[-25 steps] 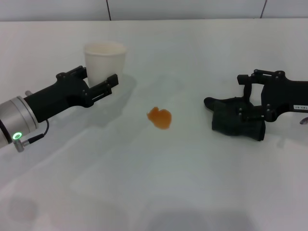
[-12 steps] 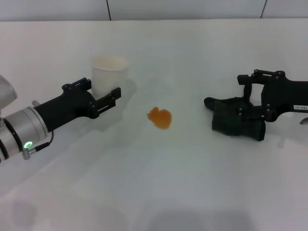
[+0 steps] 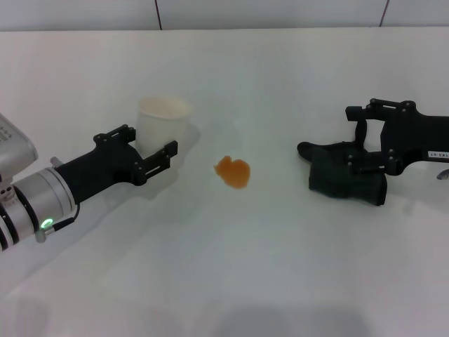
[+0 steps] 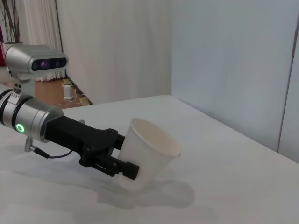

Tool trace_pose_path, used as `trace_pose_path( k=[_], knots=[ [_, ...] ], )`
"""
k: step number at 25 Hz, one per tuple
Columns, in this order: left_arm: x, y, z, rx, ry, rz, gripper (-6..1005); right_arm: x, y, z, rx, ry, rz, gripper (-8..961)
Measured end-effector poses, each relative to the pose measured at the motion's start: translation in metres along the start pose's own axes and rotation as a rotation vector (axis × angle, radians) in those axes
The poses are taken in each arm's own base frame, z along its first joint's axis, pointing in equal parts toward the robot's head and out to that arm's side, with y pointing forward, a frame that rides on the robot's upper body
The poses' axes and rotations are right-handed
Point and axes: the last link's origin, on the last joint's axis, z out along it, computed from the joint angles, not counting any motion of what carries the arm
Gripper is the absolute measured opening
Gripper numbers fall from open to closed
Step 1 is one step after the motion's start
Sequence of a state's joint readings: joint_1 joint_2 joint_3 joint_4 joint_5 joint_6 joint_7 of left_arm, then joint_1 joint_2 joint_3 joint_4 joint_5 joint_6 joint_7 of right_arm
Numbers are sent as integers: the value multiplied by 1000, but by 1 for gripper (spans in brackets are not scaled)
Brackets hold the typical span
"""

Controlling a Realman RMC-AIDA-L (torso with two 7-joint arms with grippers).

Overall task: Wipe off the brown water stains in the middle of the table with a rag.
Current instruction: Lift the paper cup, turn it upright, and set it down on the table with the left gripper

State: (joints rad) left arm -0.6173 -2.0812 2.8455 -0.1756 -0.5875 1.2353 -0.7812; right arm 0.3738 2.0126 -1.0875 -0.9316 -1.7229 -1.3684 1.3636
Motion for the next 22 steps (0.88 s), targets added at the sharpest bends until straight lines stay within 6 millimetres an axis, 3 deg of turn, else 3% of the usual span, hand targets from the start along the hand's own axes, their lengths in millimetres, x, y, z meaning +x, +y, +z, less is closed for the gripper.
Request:
trace_pose_path(
  k=[22],
  knots=[
    [-11,0,-7,24,-29,-41,656,-1,0,0,0,-10,2,870]
  ],
)
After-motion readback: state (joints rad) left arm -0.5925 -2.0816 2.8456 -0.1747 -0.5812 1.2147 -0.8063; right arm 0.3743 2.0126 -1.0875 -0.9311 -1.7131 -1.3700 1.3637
